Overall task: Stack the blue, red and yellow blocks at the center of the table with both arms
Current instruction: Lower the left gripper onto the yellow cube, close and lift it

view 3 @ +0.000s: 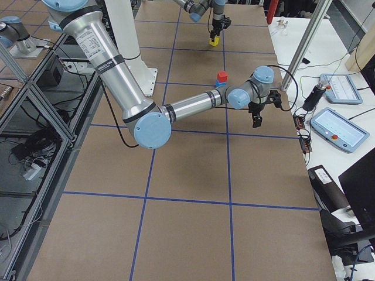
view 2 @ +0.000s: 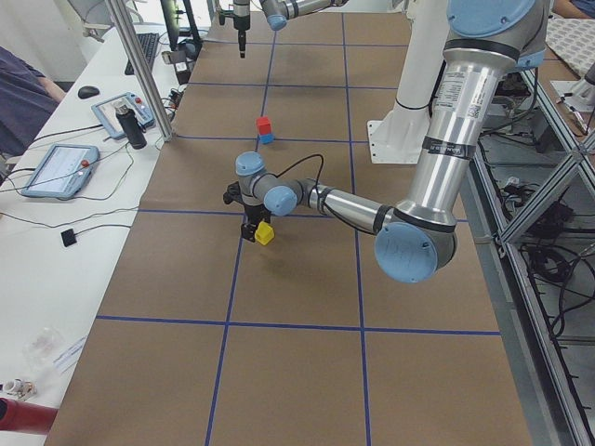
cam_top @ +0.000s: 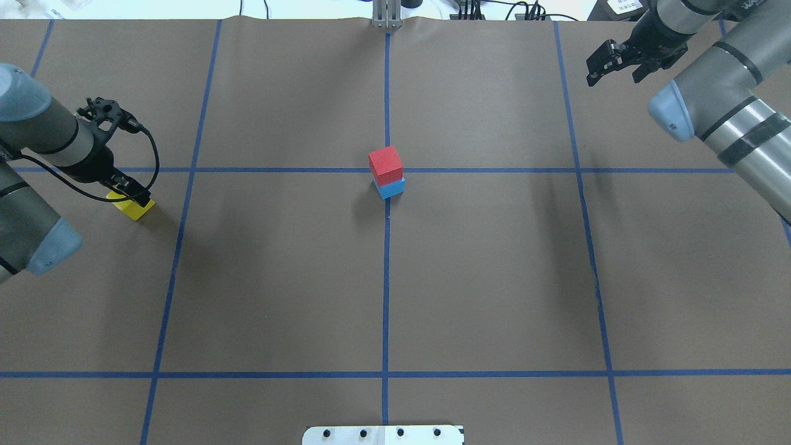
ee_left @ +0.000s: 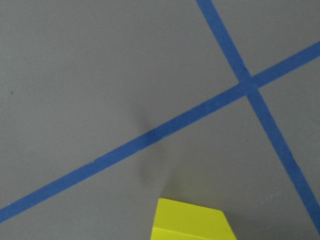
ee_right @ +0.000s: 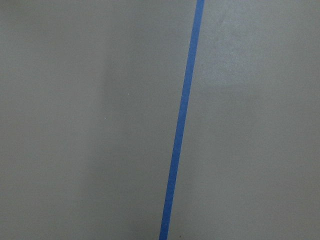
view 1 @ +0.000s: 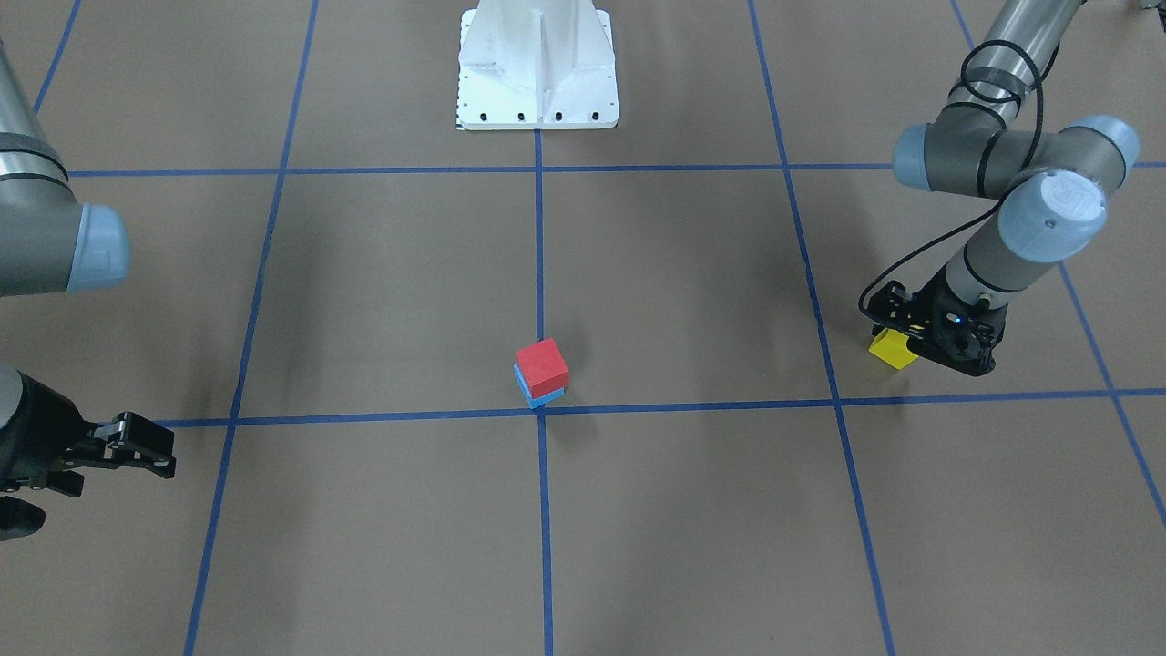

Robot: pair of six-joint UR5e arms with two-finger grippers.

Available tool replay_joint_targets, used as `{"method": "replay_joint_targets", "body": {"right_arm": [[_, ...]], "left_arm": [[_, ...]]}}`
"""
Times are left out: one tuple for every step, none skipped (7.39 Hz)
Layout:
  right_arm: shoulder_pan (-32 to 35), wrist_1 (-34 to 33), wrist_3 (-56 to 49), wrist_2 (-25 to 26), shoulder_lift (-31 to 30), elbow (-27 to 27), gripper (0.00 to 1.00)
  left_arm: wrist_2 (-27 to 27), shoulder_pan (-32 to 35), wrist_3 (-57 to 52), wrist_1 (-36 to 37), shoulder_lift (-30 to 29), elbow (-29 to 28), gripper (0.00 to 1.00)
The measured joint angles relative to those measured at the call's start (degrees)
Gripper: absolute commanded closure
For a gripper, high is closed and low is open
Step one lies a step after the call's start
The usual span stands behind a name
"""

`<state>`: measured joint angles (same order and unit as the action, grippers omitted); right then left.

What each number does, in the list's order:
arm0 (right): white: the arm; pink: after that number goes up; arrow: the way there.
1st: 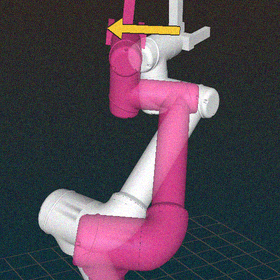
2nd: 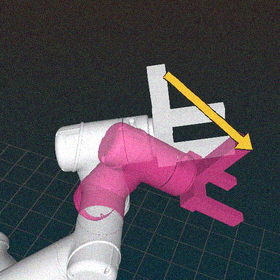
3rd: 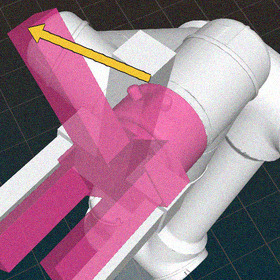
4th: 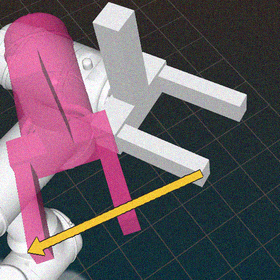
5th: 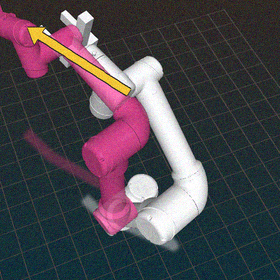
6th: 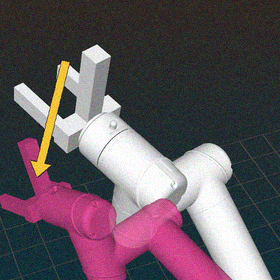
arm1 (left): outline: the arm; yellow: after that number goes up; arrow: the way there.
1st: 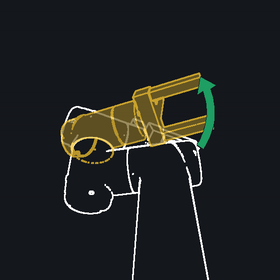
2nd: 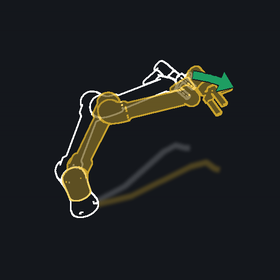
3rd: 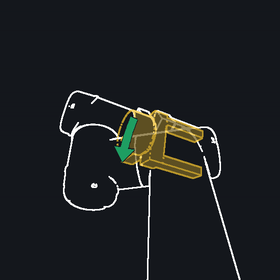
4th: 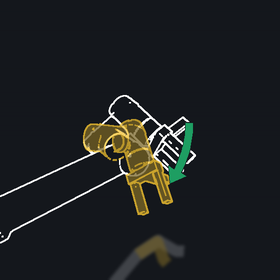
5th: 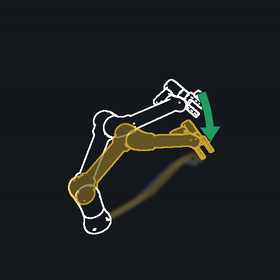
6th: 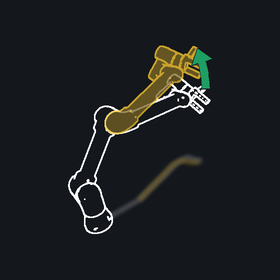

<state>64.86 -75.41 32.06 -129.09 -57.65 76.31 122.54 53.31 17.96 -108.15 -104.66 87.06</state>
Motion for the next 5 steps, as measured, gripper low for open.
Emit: {"method": "replay_joint_targets", "body": {"right_arm": [[0.0,0.0,0.0,0.0,0.0,0.1,0.01],[0.0,0.0,0.0,0.0,0.1,0.1,0.01],[0.0,0.0,0.0,0.0,0.1,0.2,0.01],[0.0,0.0,0.0,0.0,0.1,0.2,0.01],[0.0,0.0,0.0,0.0,0.1,0.2,0.01]], "left_arm": [[0.6,0.0,0.1,-0.4,-0.3,-0.6,0.0],[0.9,0.0,0.3,-0.5,-0.4,-0.9,0.07],[1.1,-0.1,0.3,-0.6,-0.4,-0.9,0.19],[1.3,-0.1,0.3,-0.6,-0.4,-0.9,0.32],[2.1,-0.1,0.3,-0.6,-0.3,-0.9,0.56]]}}
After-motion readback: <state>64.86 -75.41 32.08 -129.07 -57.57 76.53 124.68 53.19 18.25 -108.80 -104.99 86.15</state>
